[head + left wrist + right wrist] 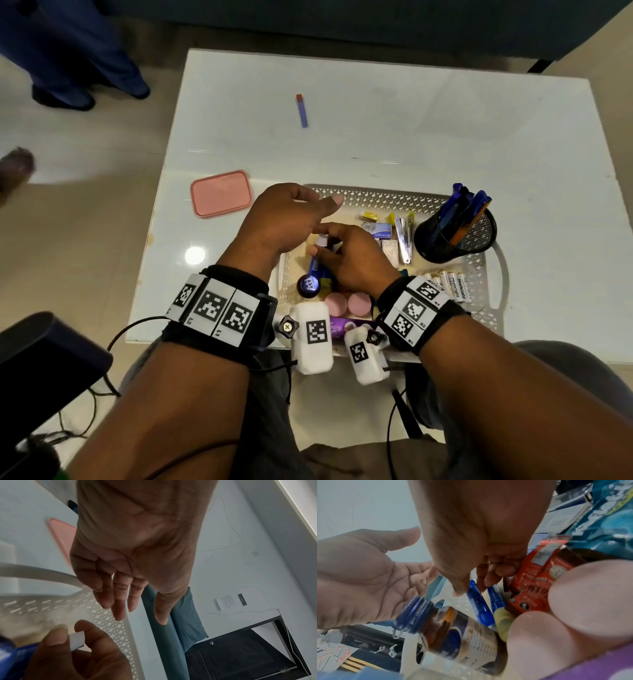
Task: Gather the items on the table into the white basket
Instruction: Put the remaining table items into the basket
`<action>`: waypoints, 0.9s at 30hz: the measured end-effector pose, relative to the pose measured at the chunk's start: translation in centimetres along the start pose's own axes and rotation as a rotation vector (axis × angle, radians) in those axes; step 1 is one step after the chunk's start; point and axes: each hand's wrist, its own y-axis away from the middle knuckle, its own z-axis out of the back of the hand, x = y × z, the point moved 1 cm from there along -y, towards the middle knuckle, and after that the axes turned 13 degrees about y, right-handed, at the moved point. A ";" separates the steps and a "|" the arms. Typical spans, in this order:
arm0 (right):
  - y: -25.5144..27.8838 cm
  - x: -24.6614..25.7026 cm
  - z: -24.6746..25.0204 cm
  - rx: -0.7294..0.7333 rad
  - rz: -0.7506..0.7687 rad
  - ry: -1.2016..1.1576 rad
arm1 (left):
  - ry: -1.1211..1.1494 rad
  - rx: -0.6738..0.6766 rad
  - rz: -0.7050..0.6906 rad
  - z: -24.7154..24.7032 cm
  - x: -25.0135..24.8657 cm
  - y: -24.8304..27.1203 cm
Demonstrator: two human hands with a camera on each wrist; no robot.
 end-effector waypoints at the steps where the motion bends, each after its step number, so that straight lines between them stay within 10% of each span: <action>1: 0.1 0.0 0.0 0.014 0.010 -0.001 | 0.001 0.000 0.000 0.0 0.1 0.0; 15: 0.1 -0.6 0.1 0.197 0.039 0.242 | 0.016 -0.008 -0.026 -0.1 -0.2 0.1; 27: 3.8 0.8 11.5 -0.198 0.032 -0.080 | 0.023 0.007 0.037 1.2 -1.5 2.2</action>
